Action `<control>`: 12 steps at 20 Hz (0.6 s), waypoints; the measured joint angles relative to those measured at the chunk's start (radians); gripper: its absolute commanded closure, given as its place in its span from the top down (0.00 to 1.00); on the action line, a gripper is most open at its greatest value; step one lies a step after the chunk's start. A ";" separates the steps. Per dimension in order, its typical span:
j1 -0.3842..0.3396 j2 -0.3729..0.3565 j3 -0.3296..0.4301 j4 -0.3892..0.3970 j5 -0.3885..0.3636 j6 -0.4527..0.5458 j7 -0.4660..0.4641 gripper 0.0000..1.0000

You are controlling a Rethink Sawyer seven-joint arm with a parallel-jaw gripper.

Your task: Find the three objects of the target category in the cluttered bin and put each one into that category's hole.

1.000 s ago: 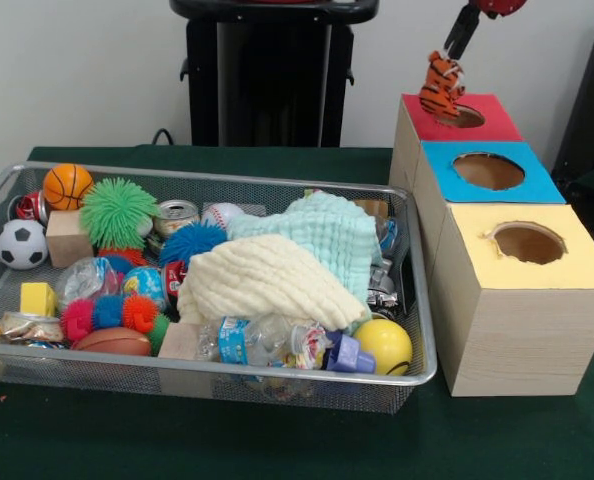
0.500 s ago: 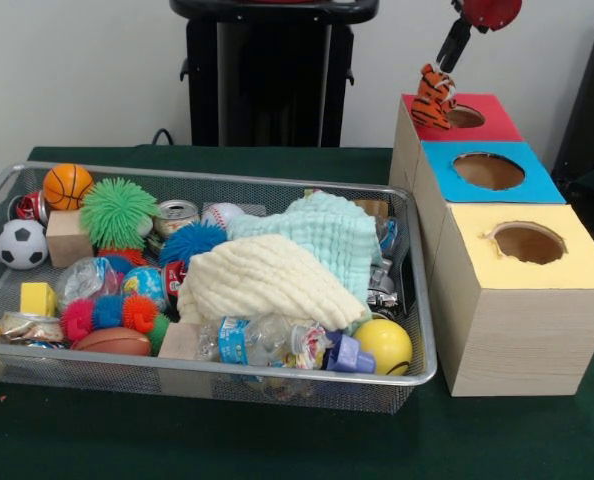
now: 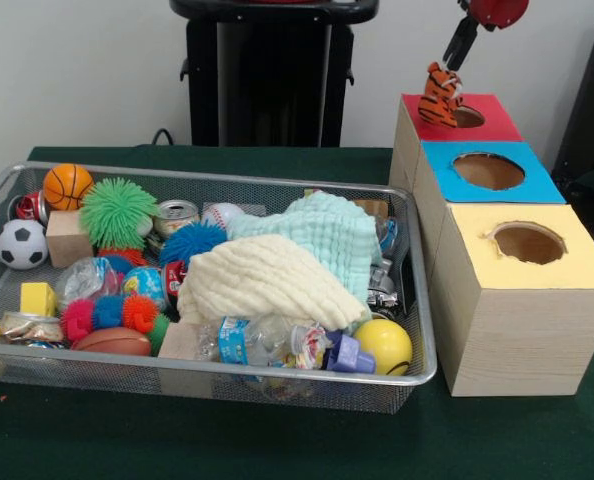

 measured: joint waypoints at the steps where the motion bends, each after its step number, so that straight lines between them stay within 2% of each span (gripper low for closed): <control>1: 0.004 -0.001 0.000 0.001 0.000 0.000 0.000 0.00; 12: 0.015 -0.003 0.000 0.008 0.016 0.000 0.000 0.00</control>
